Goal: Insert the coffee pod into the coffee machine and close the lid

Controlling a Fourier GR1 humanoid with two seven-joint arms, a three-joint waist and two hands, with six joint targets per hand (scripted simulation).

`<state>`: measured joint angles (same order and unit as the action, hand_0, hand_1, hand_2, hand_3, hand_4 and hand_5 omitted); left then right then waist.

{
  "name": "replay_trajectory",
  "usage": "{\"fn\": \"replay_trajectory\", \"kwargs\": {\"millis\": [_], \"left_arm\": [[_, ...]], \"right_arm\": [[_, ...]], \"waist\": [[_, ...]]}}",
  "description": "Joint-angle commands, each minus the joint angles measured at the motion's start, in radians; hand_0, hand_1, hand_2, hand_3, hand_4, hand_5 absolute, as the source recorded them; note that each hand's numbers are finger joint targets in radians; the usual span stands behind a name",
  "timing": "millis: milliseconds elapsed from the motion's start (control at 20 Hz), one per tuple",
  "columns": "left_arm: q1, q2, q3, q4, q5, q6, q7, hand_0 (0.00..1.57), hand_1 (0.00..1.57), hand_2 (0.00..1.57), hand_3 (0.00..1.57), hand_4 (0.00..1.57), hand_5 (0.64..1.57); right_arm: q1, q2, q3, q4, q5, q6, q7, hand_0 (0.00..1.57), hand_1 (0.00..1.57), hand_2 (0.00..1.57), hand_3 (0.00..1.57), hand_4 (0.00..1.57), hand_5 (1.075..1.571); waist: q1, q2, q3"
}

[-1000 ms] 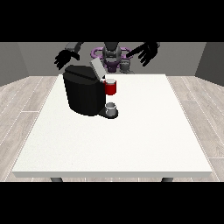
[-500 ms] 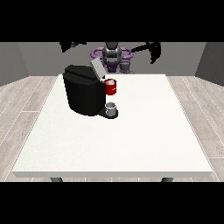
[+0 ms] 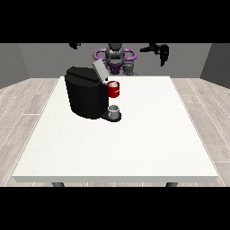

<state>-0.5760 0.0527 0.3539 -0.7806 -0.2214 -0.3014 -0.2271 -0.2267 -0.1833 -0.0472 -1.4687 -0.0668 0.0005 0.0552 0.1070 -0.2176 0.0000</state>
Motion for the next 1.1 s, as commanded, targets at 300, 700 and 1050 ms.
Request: {"fn": "replay_trajectory", "kwargs": {"millis": [300,700,1050], "left_arm": [[0.124,-0.037,-0.058,-0.23,0.107,-0.022,0.048,0.0,0.0,0.0,0.0,0.22,1.571],[0.274,-0.052,-0.165,-0.405,0.2,-0.018,0.122,0.0,0.0,0.0,0.0,0.0,1.571],[0.292,-0.02,-0.152,-0.514,0.192,0.054,0.166,0.0,0.0,0.0,0.0,0.0,1.571]], "right_arm": [[-0.117,0.008,0.003,0.077,0.027,0.025,-0.013,0.0,0.0,0.0,0.0,0.0,1.571],[-0.148,-0.015,-0.067,0.232,-0.012,0.065,-0.038,0.0,0.0,0.0,0.0,0.0,1.571],[-0.184,0.047,-0.015,0.277,0.027,0.064,-0.117,0.0,0.0,0.0,0.0,0.0,1.571]], "waist": [[0.05,0.087,0.0001],[0.099,0.115,0.0004],[0.01,0.186,0.0001]]}}
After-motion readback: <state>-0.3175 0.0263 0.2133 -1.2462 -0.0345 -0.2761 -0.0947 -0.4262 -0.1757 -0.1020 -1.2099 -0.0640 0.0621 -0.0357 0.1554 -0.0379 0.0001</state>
